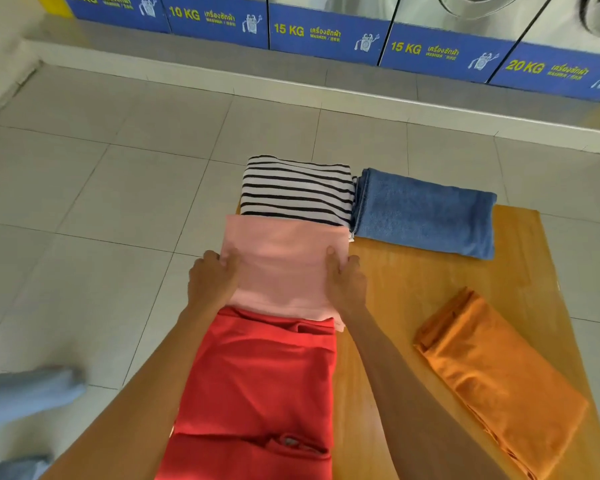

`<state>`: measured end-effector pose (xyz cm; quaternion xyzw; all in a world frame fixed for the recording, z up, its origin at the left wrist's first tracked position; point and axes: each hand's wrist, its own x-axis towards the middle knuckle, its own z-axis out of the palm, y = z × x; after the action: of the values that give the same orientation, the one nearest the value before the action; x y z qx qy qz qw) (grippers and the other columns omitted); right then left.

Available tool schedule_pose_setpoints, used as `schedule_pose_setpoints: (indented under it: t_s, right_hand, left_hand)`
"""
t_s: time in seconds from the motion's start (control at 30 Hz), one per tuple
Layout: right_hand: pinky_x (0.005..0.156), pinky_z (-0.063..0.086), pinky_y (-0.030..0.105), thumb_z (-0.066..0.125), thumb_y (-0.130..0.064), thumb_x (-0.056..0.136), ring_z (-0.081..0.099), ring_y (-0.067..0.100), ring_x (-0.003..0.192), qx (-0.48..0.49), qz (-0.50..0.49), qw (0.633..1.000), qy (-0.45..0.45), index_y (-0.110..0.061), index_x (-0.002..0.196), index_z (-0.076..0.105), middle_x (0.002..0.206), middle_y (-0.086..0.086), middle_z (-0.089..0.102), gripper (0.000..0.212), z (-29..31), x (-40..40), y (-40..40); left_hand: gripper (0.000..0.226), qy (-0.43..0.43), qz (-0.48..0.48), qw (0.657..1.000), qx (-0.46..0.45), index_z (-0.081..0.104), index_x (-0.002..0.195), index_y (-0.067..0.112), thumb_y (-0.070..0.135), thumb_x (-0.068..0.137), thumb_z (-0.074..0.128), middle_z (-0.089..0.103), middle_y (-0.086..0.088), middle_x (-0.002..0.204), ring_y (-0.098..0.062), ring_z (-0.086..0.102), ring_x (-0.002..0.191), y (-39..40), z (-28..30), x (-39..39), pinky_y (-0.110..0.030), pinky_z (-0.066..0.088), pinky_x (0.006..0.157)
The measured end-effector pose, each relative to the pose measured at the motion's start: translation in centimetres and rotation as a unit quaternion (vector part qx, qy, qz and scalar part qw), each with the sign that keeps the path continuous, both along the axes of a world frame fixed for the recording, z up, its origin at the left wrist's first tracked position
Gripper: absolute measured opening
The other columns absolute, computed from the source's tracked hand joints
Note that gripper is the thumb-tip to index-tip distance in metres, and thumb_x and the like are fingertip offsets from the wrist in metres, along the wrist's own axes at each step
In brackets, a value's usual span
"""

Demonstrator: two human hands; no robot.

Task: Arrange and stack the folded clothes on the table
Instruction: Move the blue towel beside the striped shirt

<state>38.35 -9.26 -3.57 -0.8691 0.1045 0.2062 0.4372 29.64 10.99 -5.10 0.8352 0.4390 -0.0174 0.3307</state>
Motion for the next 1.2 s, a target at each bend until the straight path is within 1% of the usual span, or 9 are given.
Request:
schedule_pose_setpoints:
  t_s: [0.13, 0.23, 0.37, 0.47, 0.6, 0.97, 1.07, 1.13, 1.2]
  right_hand:
    - [0.077, 0.053, 0.05, 0.03, -0.068, 0.095, 0.064, 0.039, 0.09, -0.082, -0.013, 0.995, -0.056, -0.009, 0.107, 0.042, 0.1, 0.019, 0.066, 0.061, 0.1, -1.0, 0.9]
    - [0.073, 0.052, 0.049, 0.035, -0.063, 0.098, 0.064, 0.04, 0.087, -0.092, -0.01, 0.993, -0.07, -0.009, 0.106, 0.039, 0.096, 0.019, 0.065, 0.054, -0.2, -0.9, 0.8]
    - [0.074, 0.053, 0.05, 0.04, -0.061, 0.098, 0.063, 0.038, 0.087, -0.078, -0.009, 0.995, -0.064, -0.009, 0.107, 0.042, 0.098, 0.016, 0.064, 0.053, -1.0, -0.6, 0.3]
    - [0.076, 0.054, 0.051, 0.041, -0.061, 0.097, 0.063, 0.038, 0.088, -0.074, -0.012, 0.995, -0.068, -0.009, 0.108, 0.045, 0.099, 0.016, 0.065, 0.054, -1.3, -0.5, 0.1]
    - [0.075, 0.054, 0.05, 0.043, -0.061, 0.097, 0.063, 0.036, 0.087, -0.064, -0.019, 0.995, -0.072, -0.008, 0.108, 0.048, 0.097, 0.013, 0.065, 0.054, -1.4, -0.5, 0.0]
    - [0.069, 0.05, 0.041, 0.045, -0.056, 0.099, 0.061, 0.032, 0.083, -0.052, -0.017, 0.997, -0.059, -0.005, 0.114, 0.049, 0.092, 0.006, 0.06, 0.053, -0.8, -0.4, -0.1]
    - [0.069, 0.05, 0.041, 0.045, -0.057, 0.098, 0.061, 0.031, 0.085, -0.039, -0.021, 0.998, -0.044, -0.006, 0.114, 0.049, 0.094, 0.007, 0.061, 0.053, -0.5, -0.3, -0.2]
    - [0.074, 0.055, 0.046, 0.047, -0.056, 0.097, 0.064, 0.032, 0.088, -0.035, -0.014, 0.999, -0.034, -0.007, 0.114, 0.052, 0.098, 0.009, 0.065, 0.052, -0.2, -0.4, -0.6]
    - [0.076, 0.056, 0.044, 0.049, -0.049, 0.098, 0.065, 0.03, 0.091, -0.05, -0.007, 0.998, -0.039, -0.009, 0.113, 0.054, 0.101, 0.008, 0.067, 0.043, 0.1, -0.9, -1.7]
  left_hand:
    - [0.059, -0.037, -0.044, 0.995, 0.079, 0.058, 0.092, -0.001, 0.052, 0.097, 0.035, 0.062, -0.018, 0.087, -0.036, 0.057, 0.083, -0.9, 0.3, 0.5, -0.044, 0.049, 0.076]
    - [0.049, -0.02, -0.024, 0.998, 0.063, 0.051, 0.097, 0.003, 0.049, 0.099, 0.033, 0.057, -0.011, 0.081, -0.03, 0.053, 0.072, -1.1, 0.5, 1.0, -0.039, 0.046, 0.065]
    - [0.053, -0.028, -0.046, 0.999, 0.003, 0.05, 0.101, 0.004, 0.054, 0.098, 0.033, 0.056, -0.009, 0.084, -0.027, 0.055, 0.073, -0.3, -0.6, 0.7, -0.035, 0.041, 0.062]
    - [0.059, -0.037, -0.045, 0.997, -0.053, 0.054, 0.089, 0.005, 0.06, 0.096, 0.034, 0.057, -0.007, 0.077, -0.026, 0.056, 0.074, 0.6, -1.1, 0.7, -0.033, 0.038, 0.063]
    - [0.054, -0.046, -0.03, 0.994, -0.091, 0.047, 0.073, 0.012, 0.06, 0.095, 0.035, 0.051, -0.002, 0.067, -0.022, 0.05, 0.066, 0.8, -1.0, 0.8, -0.032, 0.034, 0.057]
    - [0.059, -0.032, -0.022, 0.999, -0.021, 0.053, 0.083, 0.006, 0.061, 0.096, 0.034, 0.056, -0.006, 0.073, -0.028, 0.056, 0.072, 0.1, -1.1, 0.8, -0.033, 0.036, 0.06]
    - [0.05, -0.055, 0.004, 0.998, -0.023, 0.052, 0.104, -0.001, 0.047, 0.098, 0.043, 0.058, -0.014, 0.092, -0.034, 0.057, 0.088, -0.7, -0.4, 0.7, -0.035, 0.039, 0.066]
    - [0.048, -0.054, 0.003, 0.998, 0.023, 0.045, 0.123, -0.003, 0.035, 0.094, 0.052, 0.053, -0.022, 0.118, -0.039, 0.051, 0.109, -1.7, 0.6, 0.9, -0.044, 0.044, 0.082]
    - [0.059, -0.053, 0.006, 0.996, 0.074, 0.036, 0.136, 0.0, 0.028, 0.089, 0.058, 0.04, -0.023, 0.138, -0.04, 0.039, 0.126, -3.2, 1.5, 1.3, -0.051, 0.035, 0.102]
